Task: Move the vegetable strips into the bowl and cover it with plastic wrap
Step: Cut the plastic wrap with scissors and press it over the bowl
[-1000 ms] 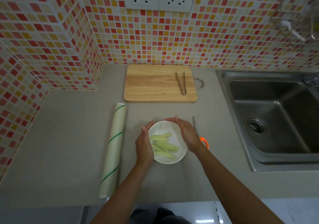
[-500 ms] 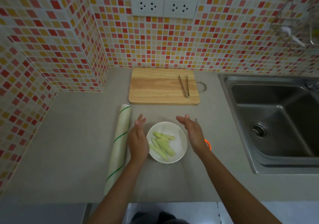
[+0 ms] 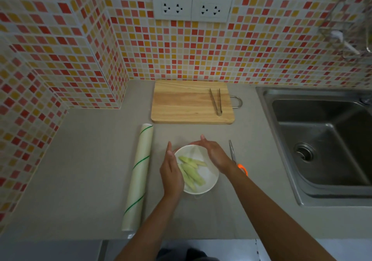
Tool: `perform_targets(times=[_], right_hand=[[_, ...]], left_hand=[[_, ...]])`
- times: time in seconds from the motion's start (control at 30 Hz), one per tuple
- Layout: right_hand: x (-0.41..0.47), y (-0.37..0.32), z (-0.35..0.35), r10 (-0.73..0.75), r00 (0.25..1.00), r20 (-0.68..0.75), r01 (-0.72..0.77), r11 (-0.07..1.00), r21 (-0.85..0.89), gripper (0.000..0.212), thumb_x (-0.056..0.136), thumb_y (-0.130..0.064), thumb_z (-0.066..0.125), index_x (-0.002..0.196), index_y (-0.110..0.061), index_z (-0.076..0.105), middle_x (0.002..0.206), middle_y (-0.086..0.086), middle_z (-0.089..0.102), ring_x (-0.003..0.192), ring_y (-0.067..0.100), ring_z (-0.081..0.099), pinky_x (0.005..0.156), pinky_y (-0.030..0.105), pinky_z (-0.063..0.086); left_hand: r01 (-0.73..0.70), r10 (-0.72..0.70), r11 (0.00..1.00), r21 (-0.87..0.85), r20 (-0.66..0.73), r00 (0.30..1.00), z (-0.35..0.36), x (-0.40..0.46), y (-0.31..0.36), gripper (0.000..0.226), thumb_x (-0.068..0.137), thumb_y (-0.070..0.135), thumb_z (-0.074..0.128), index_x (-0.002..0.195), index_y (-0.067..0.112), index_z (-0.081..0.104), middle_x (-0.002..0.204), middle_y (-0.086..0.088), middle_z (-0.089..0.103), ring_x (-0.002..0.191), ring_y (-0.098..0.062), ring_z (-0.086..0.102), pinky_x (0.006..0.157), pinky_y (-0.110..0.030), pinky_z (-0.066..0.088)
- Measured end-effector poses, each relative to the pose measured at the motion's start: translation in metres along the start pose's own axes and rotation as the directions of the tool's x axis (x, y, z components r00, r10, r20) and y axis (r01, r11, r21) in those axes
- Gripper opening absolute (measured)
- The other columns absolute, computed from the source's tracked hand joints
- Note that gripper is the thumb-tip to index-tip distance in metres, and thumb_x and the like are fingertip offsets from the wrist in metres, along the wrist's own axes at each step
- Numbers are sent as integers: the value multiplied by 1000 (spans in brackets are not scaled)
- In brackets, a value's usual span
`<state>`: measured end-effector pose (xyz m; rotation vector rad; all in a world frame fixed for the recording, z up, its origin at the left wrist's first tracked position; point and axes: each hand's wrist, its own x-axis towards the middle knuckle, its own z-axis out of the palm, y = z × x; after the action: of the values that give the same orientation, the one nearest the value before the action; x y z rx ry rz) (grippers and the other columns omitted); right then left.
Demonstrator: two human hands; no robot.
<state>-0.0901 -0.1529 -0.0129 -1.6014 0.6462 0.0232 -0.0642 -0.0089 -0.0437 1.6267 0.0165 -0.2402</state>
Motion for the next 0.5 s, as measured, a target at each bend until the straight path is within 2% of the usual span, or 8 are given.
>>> perform_targets(times=[0.13, 0.27, 0.37, 0.43, 0.5], right_hand=[[-2, 4, 0, 35, 999, -17, -34, 999, 31, 61, 100, -48, 26, 103, -10, 74, 101, 12, 74, 93, 21, 69, 78, 24, 52], [-8, 11, 3, 41, 995, -91, -40, 999, 13, 70, 99, -51, 20, 95, -7, 75, 97, 19, 73, 90, 26, 70, 75, 28, 51], [-14, 15, 1, 80, 985, -152, -73, 996, 47, 70, 98, -54, 17, 89, -16, 76, 99, 17, 73, 88, 22, 69, 78, 30, 53], [-15, 14, -4, 80, 980, -181, -71, 996, 56, 75, 98, -54, 16, 100, -7, 74, 107, 20, 71, 101, 29, 66, 92, 39, 50], [-13, 10, -10, 38, 975, -220, -20, 996, 86, 72, 99, -51, 18, 113, 0, 67, 121, 16, 66, 114, 26, 61, 100, 40, 45]], left_hand=[[-2, 1, 1000, 12, 62, 998, -3, 5, 1, 50, 99, 46, 25, 140, 28, 46, 140, -1, 55, 130, -14, 50, 111, -37, 38], [43, -49, 998, 39, 178, 983, -6, 15, 6, 59, 92, 59, 21, 138, 32, 48, 118, 7, 68, 116, -11, 60, 100, -26, 43], [80, -94, 995, 63, 279, 956, -6, 28, 16, 53, 99, 49, 20, 138, 28, 48, 122, 4, 66, 118, -10, 57, 102, -24, 40], [37, -57, 996, 83, 247, 967, -9, 35, 23, 50, 102, 42, 19, 138, 25, 49, 127, 3, 63, 120, -7, 54, 95, -13, 35], [-9, 2, 999, 51, 135, 991, -12, 35, 27, 48, 102, 41, 21, 134, 24, 53, 123, 5, 65, 119, -6, 54, 95, -14, 34]])
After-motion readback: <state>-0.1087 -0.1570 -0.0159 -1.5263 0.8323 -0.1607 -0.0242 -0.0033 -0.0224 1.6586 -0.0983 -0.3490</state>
